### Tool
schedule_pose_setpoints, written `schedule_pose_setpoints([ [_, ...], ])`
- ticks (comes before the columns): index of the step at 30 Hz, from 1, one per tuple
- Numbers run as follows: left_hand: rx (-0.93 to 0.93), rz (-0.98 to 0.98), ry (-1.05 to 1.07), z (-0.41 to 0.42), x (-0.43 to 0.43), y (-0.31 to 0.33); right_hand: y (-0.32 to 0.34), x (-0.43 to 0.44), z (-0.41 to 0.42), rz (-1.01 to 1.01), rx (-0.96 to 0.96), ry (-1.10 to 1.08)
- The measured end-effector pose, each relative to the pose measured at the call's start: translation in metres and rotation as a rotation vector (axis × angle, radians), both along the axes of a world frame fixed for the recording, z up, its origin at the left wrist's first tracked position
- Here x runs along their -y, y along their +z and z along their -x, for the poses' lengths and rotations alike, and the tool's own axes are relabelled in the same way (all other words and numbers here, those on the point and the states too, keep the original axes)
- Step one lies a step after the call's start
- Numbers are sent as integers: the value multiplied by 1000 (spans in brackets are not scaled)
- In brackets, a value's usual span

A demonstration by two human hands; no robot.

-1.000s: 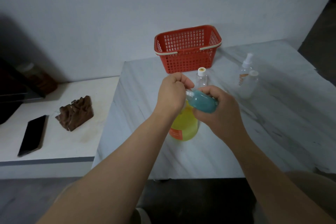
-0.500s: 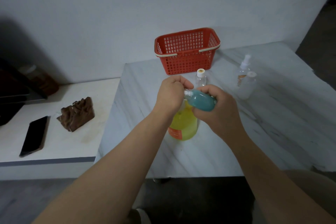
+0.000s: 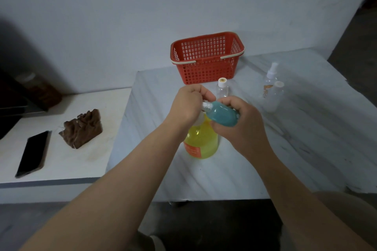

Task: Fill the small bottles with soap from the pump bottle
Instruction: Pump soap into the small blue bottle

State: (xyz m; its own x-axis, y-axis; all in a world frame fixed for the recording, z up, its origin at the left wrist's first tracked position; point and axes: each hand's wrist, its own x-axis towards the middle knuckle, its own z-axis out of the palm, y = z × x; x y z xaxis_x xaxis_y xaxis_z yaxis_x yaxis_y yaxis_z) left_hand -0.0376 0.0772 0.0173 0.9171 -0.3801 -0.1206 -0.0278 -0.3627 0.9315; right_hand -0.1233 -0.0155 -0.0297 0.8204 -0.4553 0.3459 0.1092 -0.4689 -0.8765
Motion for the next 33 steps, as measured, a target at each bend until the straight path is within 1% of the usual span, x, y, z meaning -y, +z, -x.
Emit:
schedule_pose_setpoints([
  [8,41,49,49,-2,5,-12,-2,0,-3,-82,-43,26],
  [16,40,33,65,-1,4,-14,-1,0,-1,-58,-63,21],
  [22,25,67,110,2,4,-8,3,1,2,-49,-32,34],
  [26,-9,74,87,4,5,-1,4,1,3,-42,-9,27],
  [33,28,105,65,0,5,5,5,3,2,-37,-4,17],
])
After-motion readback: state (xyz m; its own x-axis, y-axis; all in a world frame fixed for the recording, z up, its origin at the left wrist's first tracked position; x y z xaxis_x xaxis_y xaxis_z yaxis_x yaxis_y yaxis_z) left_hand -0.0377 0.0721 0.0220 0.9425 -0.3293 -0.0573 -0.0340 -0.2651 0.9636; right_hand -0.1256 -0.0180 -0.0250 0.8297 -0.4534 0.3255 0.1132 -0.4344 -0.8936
